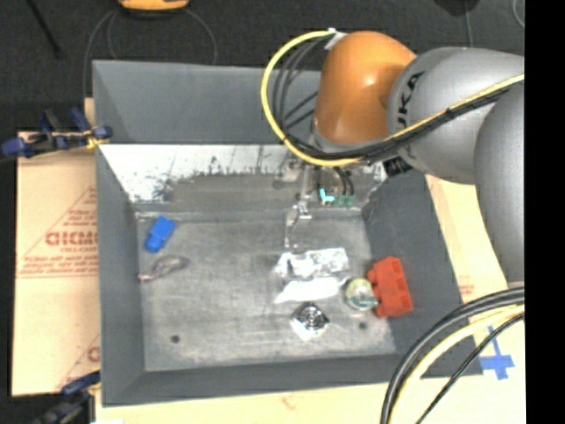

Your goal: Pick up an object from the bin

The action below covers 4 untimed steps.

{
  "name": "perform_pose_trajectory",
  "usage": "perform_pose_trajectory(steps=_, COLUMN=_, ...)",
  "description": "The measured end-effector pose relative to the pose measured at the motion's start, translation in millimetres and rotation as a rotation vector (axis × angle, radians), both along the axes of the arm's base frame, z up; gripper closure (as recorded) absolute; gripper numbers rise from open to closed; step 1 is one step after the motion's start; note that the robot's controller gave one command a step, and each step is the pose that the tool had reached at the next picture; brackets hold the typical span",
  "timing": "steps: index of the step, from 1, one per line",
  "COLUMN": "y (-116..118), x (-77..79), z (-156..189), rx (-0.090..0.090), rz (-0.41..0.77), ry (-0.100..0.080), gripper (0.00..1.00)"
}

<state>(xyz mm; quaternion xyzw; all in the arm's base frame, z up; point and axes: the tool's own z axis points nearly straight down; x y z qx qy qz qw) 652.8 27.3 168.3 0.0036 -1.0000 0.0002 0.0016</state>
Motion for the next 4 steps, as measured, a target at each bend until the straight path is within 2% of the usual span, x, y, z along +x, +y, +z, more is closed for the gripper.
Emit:
perform_pose_trajectory(steps=1, y=-16.0, x=-37.0, z=-50.0, rx=0.005, rz=0.014, ry=-0.026, gripper=0.0)
perform_pose_trajectory(steps=2, y=-15.7, x=-35.6, z=-51.9, rx=-0.001, rz=-0.134, ry=-0.01, gripper=0.0)
perform_pose_trajectory(steps=3, y=-11.1, x=-68.8, z=24.9, rx=-0.001, rz=-0.067, ry=-0.014, gripper=0.0)
perform_pose_trajectory(steps=4, y=-32.4, x=-58.7, z=-82.3, rx=0.0, rz=0.056, ry=-0.012, gripper=0.0)
